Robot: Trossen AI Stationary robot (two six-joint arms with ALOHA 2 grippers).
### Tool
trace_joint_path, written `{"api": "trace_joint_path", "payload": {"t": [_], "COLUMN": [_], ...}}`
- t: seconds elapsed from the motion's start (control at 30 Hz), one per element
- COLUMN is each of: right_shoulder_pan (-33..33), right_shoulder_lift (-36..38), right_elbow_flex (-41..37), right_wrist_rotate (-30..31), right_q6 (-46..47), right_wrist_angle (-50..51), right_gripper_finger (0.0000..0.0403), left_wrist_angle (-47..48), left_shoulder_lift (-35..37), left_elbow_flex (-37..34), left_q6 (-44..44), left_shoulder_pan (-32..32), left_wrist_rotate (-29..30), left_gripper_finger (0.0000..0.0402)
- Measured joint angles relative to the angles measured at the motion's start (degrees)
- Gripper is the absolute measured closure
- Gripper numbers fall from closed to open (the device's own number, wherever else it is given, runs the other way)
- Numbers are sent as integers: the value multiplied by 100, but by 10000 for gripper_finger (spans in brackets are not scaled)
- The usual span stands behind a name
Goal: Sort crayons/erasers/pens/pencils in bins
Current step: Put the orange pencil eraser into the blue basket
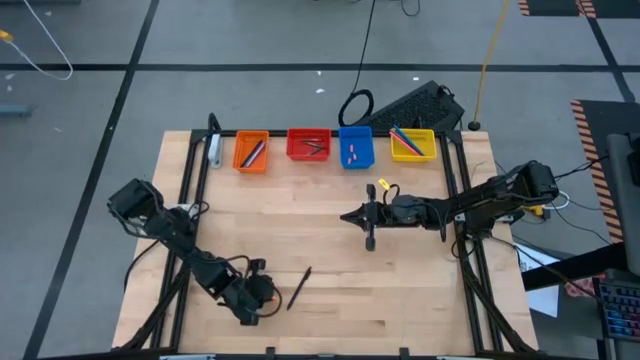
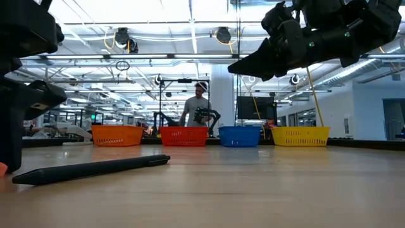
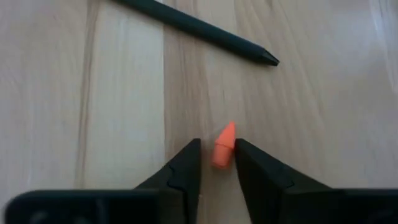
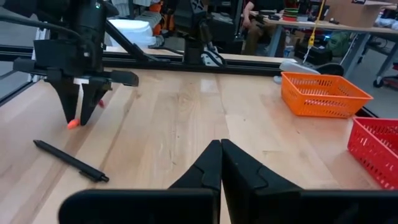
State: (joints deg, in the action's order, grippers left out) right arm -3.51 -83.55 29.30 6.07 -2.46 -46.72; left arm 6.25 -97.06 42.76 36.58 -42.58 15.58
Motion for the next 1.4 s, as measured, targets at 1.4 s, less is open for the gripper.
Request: {"api": "trace_joint_path", "payload": {"t": [1.4], "right_shoulder_pan": [52], "right_shoulder_lift": [-1263], "right_elbow_flex": [316], "right_wrist_rotate": [-641], "right_q6": [1187], "right_wrist_angle": [-755], "right_gripper_finger": [308], "left_wrist_angle": [-2603], "left_shoulder_lift": [457], "left_elbow_flex": [-66], "left_q6": [-2487], "left_shoulder_pan": [3499], "left_wrist_rotate": [-273], "left_gripper_finger": [397]}}
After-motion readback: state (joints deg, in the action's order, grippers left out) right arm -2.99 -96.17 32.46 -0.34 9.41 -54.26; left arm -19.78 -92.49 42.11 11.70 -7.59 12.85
